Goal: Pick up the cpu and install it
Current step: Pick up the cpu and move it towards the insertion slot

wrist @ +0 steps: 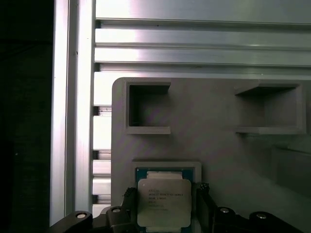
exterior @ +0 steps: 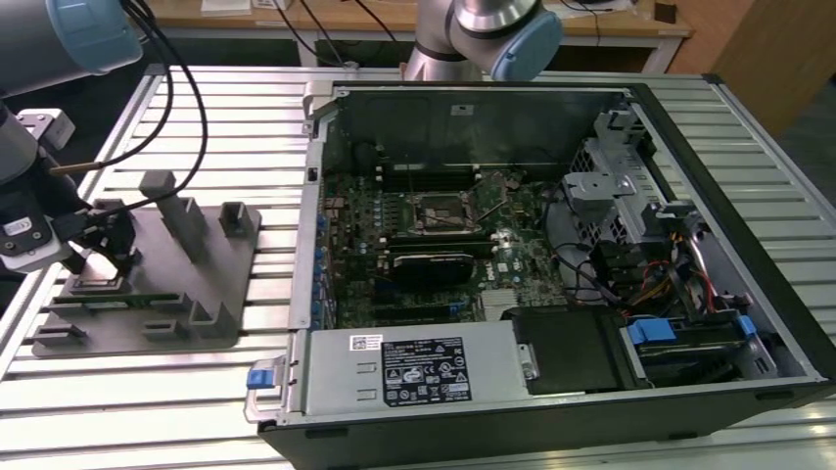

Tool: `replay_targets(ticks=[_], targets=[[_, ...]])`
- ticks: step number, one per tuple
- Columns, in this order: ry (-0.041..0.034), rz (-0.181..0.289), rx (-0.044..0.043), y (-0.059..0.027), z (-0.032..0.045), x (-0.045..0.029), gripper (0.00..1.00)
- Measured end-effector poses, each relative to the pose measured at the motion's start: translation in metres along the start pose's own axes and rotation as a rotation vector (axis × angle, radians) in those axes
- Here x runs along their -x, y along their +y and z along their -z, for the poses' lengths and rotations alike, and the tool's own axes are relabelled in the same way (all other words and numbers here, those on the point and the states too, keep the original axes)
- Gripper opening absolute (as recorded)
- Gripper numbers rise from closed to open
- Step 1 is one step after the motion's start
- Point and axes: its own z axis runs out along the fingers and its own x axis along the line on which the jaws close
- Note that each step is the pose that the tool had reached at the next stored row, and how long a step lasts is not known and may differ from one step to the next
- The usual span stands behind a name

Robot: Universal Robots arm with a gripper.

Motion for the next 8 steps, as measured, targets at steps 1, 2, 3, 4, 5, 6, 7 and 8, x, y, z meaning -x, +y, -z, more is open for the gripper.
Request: replay_targets(ticks=[1, 2, 3, 4, 5, 6, 7, 8], targets=[[-0.0001, 0.000, 0.0002, 0.0000, -0.0001, 0.0000, 0.60], [-0.0001, 0.000, 0.0001, 0.0000, -0.0001, 0.0000, 0.60], [-0.0002, 0.000, 0.0002, 0.0000, -0.0002, 0.0000, 0.60], [-0.0001, 0.000, 0.0001, 0.0000, -0.0003, -0.0001, 0.60], [0.0000, 0.000, 0.0001, 0.0000, -0.0005, -0.0001, 0.60], [0.0000, 0.000, 0.0001, 0.0000, -0.0006, -0.0001, 0.60], [0.0000, 0.000, 0.0001, 0.0000, -0.0006, -0.0001, 0.60], [0.0000, 0.000, 0.0001, 0.0000, -0.0007, -0.0001, 0.60]])
